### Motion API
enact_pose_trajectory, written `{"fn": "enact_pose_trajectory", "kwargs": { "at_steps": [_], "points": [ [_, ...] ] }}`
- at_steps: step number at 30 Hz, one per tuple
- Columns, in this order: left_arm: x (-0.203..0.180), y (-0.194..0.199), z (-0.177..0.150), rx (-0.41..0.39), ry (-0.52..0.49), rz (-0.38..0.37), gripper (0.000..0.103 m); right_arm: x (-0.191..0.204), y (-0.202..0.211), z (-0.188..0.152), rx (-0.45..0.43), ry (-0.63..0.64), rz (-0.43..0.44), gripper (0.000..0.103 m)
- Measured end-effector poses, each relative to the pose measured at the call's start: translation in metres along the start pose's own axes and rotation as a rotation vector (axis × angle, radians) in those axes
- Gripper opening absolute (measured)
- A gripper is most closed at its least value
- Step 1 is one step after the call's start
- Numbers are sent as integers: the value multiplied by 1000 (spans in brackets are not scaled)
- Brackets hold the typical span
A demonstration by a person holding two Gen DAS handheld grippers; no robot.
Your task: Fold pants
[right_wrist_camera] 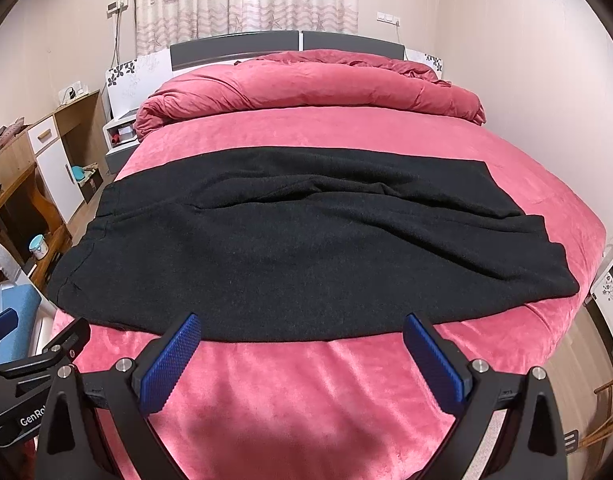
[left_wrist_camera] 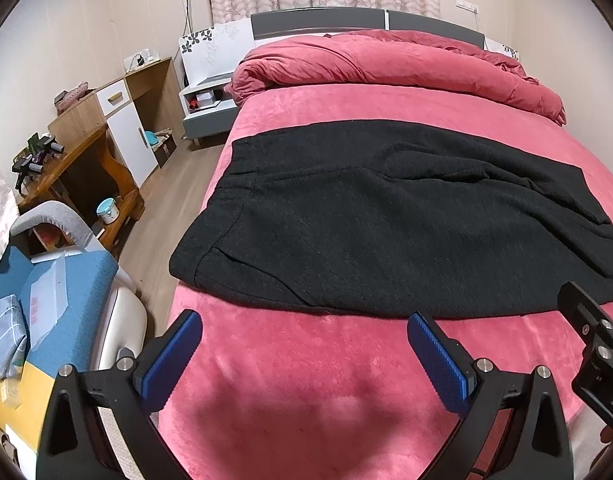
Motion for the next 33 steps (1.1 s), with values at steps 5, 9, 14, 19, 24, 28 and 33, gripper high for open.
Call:
{"fn": "enact_pose_trajectory", "kwargs": {
  "at_steps": [5,9,14,19,24,28,33],
  "points": [
    [-1,-2,1,7,1,-3,103,1,0,0,-2,4,1,103],
    [-1,-3,-1,11,1,-6,103,1,-1,-1,1,6,1,103],
    [-1,-5,-2,20,0,-6,103,1,-3,-2,6,6,1,103],
    [-1,-7,-3,27,4,-4,103,0,-3,-1,6,5,2,103],
    [-2,-9,-5,34,0,-4,103,1,-4,-2,10,4,5,103],
    [0,-10,-7,41,5,-4,103,1,-6,-4,20,9,7,103],
    [2,-12,-8,55,12,-5,103,2,-6,-5,25,11,11,103]
  ]
}}
Point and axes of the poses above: each gripper's, at about its wrist camera, not at the fingertips, and y roughly against the way its jaws point, x to its left, z to its top, the point moved 8 cm from there along -y, roughly the way its jaws point, and after that the axes turned 2 degrees about z, right-handed, at the moved point
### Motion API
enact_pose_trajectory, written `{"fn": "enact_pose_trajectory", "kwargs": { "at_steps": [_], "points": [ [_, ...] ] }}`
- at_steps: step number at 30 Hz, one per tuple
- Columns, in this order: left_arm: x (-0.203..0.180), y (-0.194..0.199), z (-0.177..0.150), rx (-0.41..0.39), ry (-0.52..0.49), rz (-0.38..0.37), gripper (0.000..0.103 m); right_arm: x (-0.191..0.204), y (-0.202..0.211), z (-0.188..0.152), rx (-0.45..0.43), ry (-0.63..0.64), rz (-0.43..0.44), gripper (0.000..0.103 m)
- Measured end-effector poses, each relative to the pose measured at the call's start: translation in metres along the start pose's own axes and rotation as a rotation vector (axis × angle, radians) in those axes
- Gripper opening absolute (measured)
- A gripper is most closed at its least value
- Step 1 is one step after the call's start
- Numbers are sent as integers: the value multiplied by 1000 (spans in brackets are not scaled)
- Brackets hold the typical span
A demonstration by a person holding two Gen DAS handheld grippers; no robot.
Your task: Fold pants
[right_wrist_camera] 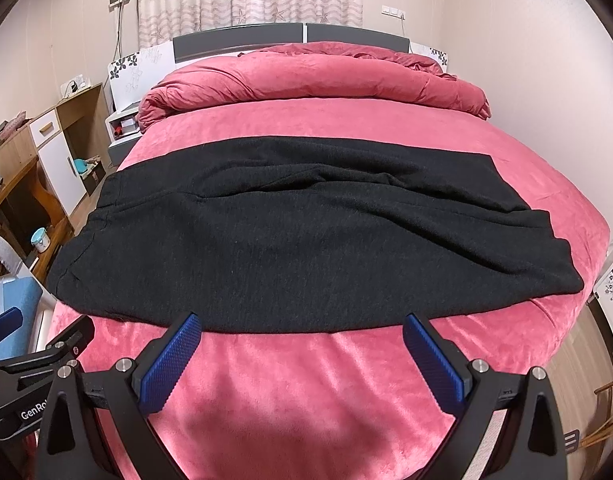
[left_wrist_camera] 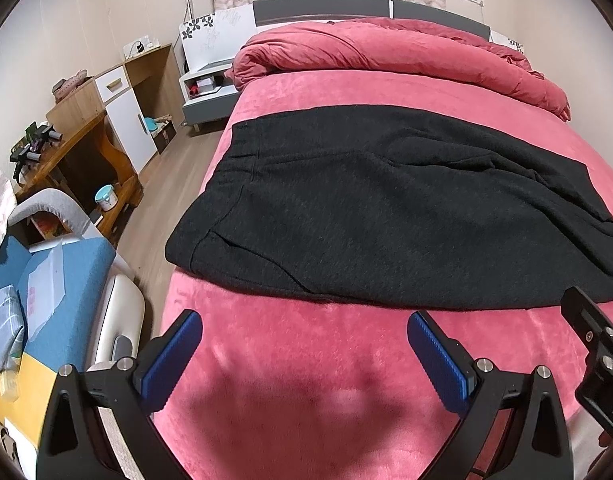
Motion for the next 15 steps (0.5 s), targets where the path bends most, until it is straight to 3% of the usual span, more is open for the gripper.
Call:
{"fn": "enact_pose_trajectory", "kwargs": {
  "at_steps": [11,15],
  "points": [
    [2,-5,-3,24,5,-9,103,1,-3,-2,10,-3,7,103],
    [1,-10,-5,50,6,-47,103,1,-5,-4,17,-5,8,103]
  ]
}}
Point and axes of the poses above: each gripper's, at about its wrist camera, not at the fingertips, and y roughly against the way its jaws point, x to its left, z to its top, the point moved 8 cm from there along -y, roughly the way its jaws point, and after that the axes turned 2 degrees about z, right-handed, at the moved point
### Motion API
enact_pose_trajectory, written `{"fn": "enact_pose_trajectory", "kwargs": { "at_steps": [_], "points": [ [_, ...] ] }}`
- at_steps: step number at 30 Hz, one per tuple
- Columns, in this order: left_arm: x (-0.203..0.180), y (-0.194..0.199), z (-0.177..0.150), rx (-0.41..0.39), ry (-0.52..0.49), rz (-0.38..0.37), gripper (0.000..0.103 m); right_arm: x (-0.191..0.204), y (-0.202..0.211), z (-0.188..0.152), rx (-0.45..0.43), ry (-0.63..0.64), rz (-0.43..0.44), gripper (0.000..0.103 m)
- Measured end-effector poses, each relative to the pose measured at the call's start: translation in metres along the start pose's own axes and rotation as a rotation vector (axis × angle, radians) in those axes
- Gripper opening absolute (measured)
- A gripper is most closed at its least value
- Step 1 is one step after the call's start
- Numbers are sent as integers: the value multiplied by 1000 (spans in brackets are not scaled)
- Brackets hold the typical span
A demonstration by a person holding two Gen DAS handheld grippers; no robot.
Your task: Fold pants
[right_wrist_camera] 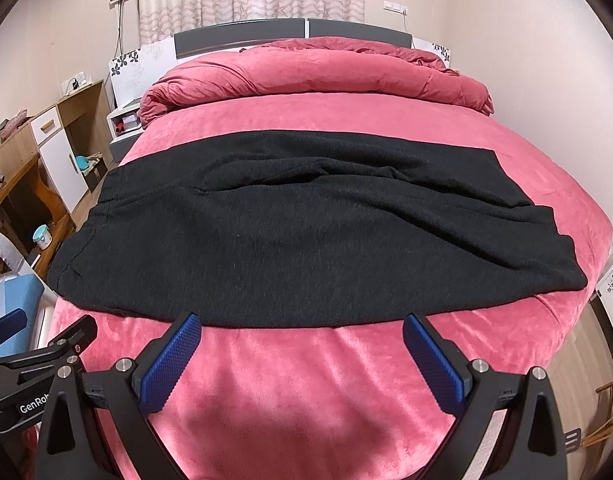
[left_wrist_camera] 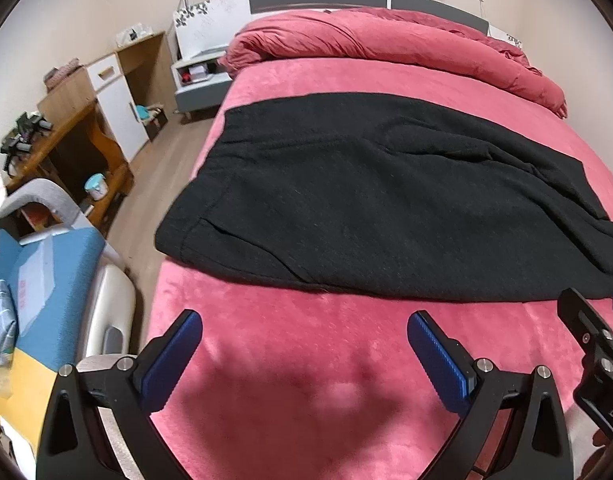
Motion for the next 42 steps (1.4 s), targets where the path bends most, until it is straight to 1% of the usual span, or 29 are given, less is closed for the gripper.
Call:
{"fn": "enact_pose_trajectory", "kwargs": {
  "at_steps": [3,5,7,8,10,11,12,14,16,19,20,21,22,23,26,28,30,31,32,34,38,39,40,42],
  "points": [
    [0,-3,-1,3,2,-40,103,0,-1,-1,5,0,1,103],
    [0,-4,-2,8,22,-113,103,-1,-2,-2,8,-2,6,103],
    [2,-7,-3,28,75,-196,103,-3,-4,-1,11,-8,8,103],
    [4,-9,-3,38,98,-207,103,-5,-5,-1,13,-14,9,103],
    [9,-18,-7,100,139,-211,103,-9,-7,-2,15,-20,13,103],
    [12,-22,-8,119,154,-217,102,-11,-8,-2,16,-23,12,103],
    [14,-24,-8,125,163,-214,100,-13,-9,-3,19,-27,10,103],
    [22,-28,-9,125,187,-197,100,-17,-13,-4,27,-35,17,103],
    [27,-31,-8,129,222,-246,100,-23,-16,-4,30,-43,29,103],
    [40,-40,-7,164,331,-332,100,-31,-21,-5,26,-42,73,103],
    [44,-44,-7,173,357,-344,100,-34,-24,-5,24,-40,86,103],
    [48,-48,-7,175,381,-343,100,-40,-26,-5,13,-54,97,103],
    [56,-51,-5,164,397,-327,100,-47,-28,-6,13,-77,100,103],
    [61,-54,-3,147,398,-313,100,-55,-31,-8,25,-106,100,103],
    [80,-57,5,69,389,-240,100,-86,-43,-14,91,-190,123,103],
    [90,-63,9,54,379,-215,97,-110,-47,-17,100,-234,108,103],
    [97,-70,12,56,383,-207,87,-137,-50,-19,98,-288,99,103],
    [100,-77,14,62,391,-199,86,-158,-52,-21,104,-334,87,101],
    [103,-81,16,63,403,-202,85,-174,-53,-22,106,-373,77,100],
    [107,-90,19,71,418,-192,83,-209,-53,-22,92,-461,57,93],
    [105,-103,28,78,428,-212,82,-280,-53,-30,63,-613,-18,92],
    [105,-105,29,75,427,-220,82,-295,-54,-33,59,-641,-30,90],
    [106,-105,27,72,422,-215,82,-311,-55,-36,55,-670,-44,86],
    [108,-110,28,70,411,-180,82,-341,-58,-44,45,-730,-59,85]
  ]
}}
Point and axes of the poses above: each gripper's, at about its wrist camera, not at the fingertips, and y roughly against the way its jaws point, x to its left, z to its top, the point moved 8 cm from there along -y, roughly the way its jaws point, and after that the axes turned 2 degrees about z, right-handed, at the moved point
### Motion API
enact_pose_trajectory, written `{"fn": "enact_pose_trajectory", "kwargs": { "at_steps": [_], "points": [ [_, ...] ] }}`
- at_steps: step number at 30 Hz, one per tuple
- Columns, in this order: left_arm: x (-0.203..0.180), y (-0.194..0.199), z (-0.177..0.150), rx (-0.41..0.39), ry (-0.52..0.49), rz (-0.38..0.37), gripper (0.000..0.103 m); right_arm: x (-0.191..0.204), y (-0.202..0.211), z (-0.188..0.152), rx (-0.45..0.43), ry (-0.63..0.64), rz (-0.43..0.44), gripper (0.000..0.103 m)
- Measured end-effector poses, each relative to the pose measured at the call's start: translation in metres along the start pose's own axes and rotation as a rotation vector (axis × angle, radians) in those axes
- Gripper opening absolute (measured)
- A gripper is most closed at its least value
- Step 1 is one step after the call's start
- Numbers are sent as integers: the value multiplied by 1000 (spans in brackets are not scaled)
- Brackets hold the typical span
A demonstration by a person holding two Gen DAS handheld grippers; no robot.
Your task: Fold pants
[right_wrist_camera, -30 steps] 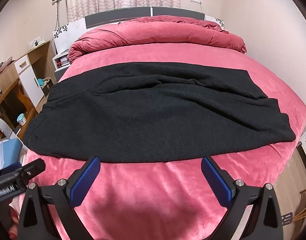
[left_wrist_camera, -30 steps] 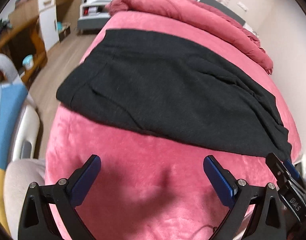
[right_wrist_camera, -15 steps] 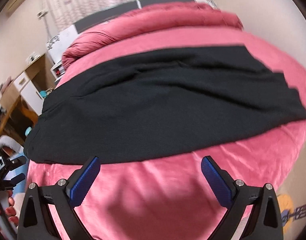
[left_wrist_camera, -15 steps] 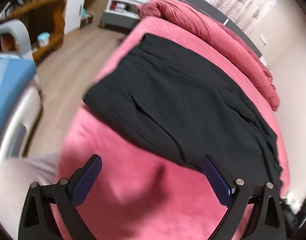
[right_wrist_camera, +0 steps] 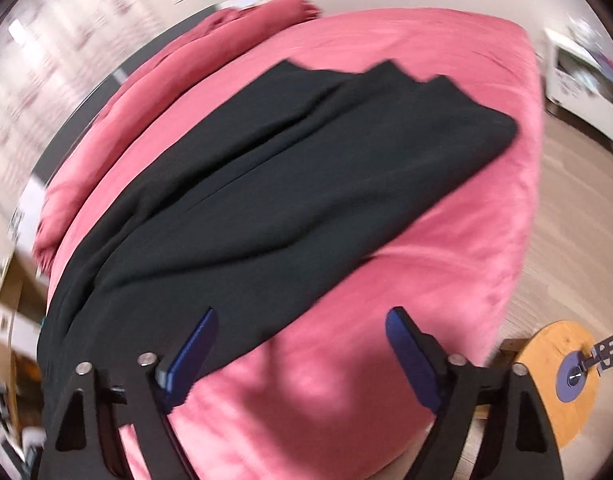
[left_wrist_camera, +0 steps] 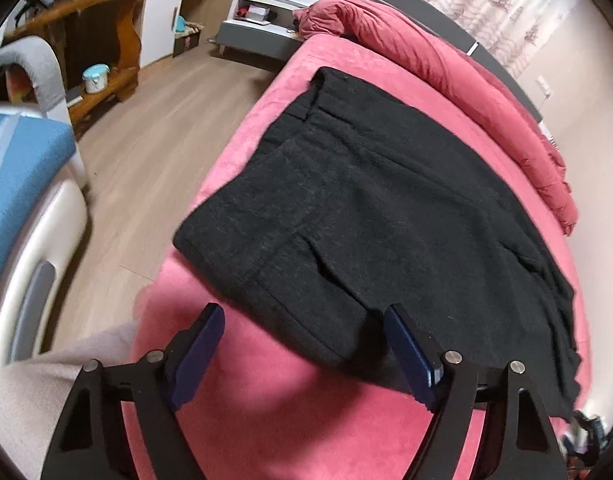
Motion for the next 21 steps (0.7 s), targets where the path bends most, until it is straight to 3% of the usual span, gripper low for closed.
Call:
{"fn": "enact_pose_trajectory", "kwargs": {
  "at_steps": [7,13,19,20,21],
  "points": [
    [13,-9,8,-17,34,29,82,-65,-13,27,-33,-203,17,81],
    [12,-21,14,-16,41,48,76,-79,-19,53,-68,-294,52,78],
    [20,-22,20,-17,105,60,57,-80,-31,74,-74,-284,40,73],
    [20,-21,21,-12,111,53,53,-75,-33,74,-75,-271,36,70],
    [20,-20,21,-9,115,44,48,-71,-36,77,-73,-252,31,60]
  ]
}}
Point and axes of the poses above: each gripper's, at about its wrist camera, not at the fingertips, and y roughly against the way its jaws point, x to its left, z to its top, the point moved 8 cm from there along -y, roughly the way its jaws point, and after that the axes turned 2 degrees about z, right-handed, at the moved point
